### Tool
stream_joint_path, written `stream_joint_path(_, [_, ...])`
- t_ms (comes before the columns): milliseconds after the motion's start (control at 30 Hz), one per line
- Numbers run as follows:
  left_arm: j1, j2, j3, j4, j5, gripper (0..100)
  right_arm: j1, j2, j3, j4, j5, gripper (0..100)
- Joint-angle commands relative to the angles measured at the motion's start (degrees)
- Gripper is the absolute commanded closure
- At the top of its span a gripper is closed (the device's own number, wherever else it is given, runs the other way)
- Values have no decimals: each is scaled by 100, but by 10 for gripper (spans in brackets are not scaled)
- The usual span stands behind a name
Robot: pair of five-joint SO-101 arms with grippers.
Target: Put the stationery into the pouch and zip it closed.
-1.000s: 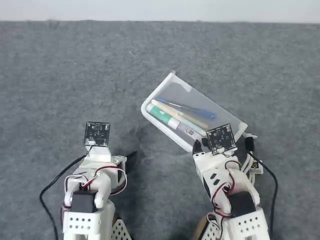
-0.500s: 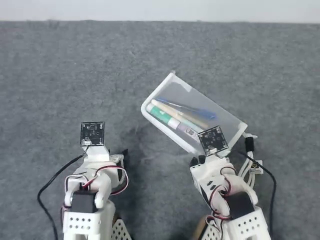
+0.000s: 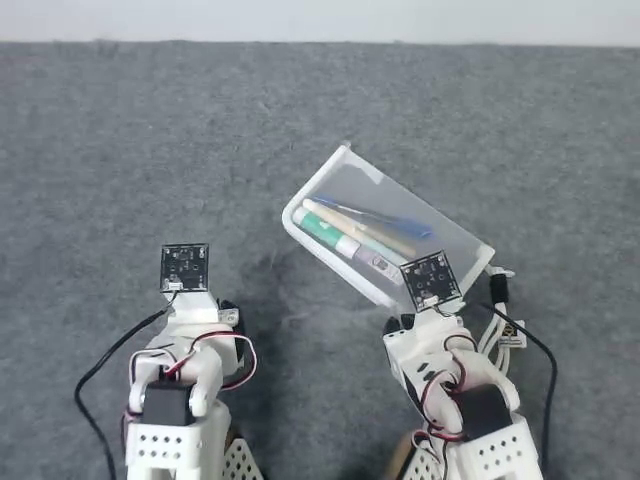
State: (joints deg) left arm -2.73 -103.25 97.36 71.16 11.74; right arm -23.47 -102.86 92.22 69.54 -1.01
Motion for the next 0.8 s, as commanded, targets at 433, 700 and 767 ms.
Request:
stream_joint_path(433, [0,-79,-84,44,88,979,101,-127,-624,180,-404,992])
stream_joint_path(700, [0,-79,-84,44,88,979,145,-136,-721,303,-440,992])
stream_joint_path(767, [0,-79,-84,44,88,979,277,-136,-756,303,-448,992])
